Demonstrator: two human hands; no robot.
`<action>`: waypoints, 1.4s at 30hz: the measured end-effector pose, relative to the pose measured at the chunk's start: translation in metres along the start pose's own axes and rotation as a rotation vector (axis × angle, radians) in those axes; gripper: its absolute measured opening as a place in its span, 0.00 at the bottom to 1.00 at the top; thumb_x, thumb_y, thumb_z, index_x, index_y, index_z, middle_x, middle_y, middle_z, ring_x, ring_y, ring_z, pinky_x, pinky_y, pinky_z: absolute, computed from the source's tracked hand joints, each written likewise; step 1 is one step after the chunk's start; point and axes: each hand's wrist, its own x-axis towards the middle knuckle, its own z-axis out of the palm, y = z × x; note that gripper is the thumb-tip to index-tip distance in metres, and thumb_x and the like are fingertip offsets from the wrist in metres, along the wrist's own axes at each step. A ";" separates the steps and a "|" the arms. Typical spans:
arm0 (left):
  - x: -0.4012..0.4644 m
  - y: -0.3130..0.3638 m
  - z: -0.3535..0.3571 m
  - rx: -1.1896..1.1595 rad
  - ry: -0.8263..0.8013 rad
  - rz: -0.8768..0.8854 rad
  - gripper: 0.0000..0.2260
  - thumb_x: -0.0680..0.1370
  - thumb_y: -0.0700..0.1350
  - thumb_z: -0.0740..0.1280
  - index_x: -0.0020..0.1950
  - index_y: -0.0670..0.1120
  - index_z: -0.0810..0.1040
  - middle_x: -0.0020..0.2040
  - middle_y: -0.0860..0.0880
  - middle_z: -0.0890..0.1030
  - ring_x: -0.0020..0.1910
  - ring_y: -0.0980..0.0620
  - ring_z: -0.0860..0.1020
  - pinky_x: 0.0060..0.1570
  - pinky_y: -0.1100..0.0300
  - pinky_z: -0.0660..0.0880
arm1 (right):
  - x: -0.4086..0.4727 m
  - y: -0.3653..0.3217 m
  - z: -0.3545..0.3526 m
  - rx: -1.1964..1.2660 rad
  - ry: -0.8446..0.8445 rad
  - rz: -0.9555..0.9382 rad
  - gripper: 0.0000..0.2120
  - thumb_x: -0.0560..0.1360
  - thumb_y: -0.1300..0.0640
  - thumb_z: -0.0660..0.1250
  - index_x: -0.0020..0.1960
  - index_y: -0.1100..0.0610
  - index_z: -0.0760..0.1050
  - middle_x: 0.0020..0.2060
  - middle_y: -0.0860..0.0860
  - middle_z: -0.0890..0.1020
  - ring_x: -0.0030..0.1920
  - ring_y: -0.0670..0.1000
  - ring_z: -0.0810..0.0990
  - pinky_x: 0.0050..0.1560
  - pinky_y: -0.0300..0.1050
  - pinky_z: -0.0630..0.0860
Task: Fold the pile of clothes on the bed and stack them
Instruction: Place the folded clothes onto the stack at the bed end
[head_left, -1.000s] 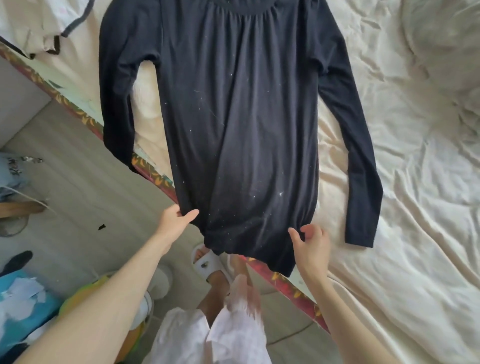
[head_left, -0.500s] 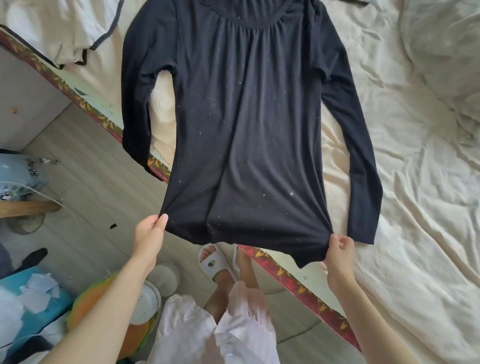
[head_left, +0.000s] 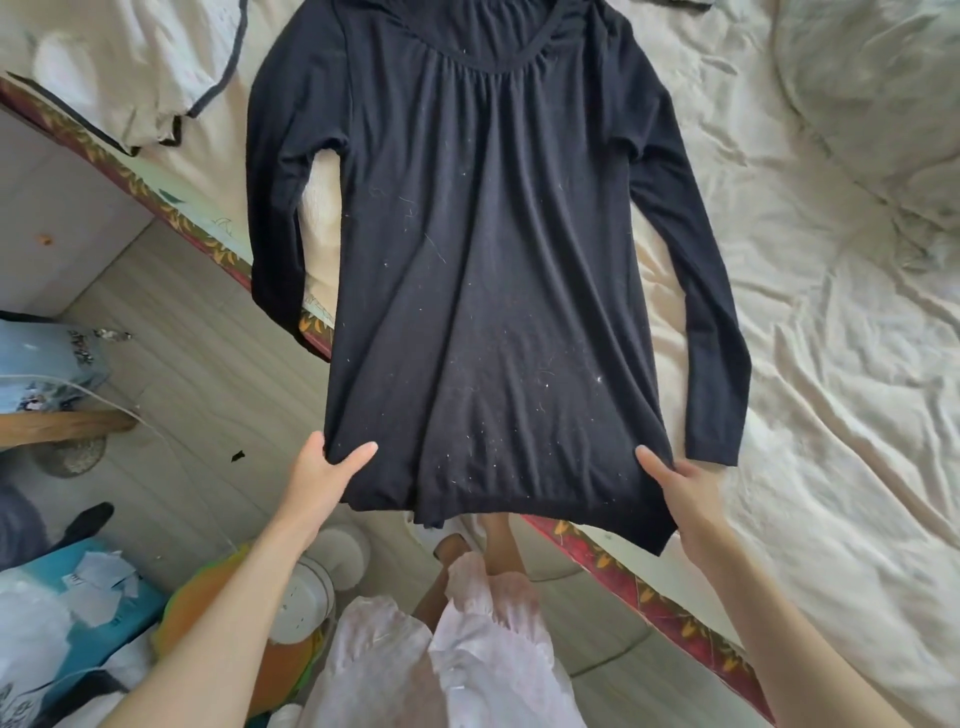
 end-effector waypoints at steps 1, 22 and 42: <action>-0.003 -0.002 -0.004 0.051 0.036 0.010 0.10 0.75 0.47 0.71 0.51 0.45 0.74 0.45 0.50 0.78 0.44 0.50 0.77 0.42 0.54 0.75 | 0.000 0.001 -0.002 -0.004 0.019 -0.008 0.11 0.73 0.49 0.70 0.44 0.58 0.77 0.37 0.47 0.80 0.38 0.47 0.78 0.34 0.38 0.70; -0.002 -0.002 -0.032 0.028 0.380 -0.009 0.11 0.80 0.39 0.57 0.39 0.42 0.75 0.42 0.42 0.79 0.44 0.44 0.76 0.52 0.50 0.74 | -0.010 0.000 -0.018 0.266 0.319 -0.075 0.12 0.81 0.57 0.60 0.60 0.62 0.76 0.51 0.53 0.78 0.52 0.53 0.77 0.53 0.45 0.73; -0.049 -0.014 -0.015 -0.040 0.076 -0.016 0.10 0.79 0.48 0.65 0.54 0.43 0.75 0.52 0.45 0.80 0.50 0.46 0.78 0.49 0.49 0.77 | -0.026 0.029 -0.020 -0.057 0.128 -0.225 0.19 0.73 0.44 0.68 0.50 0.59 0.73 0.46 0.53 0.79 0.46 0.52 0.78 0.44 0.47 0.74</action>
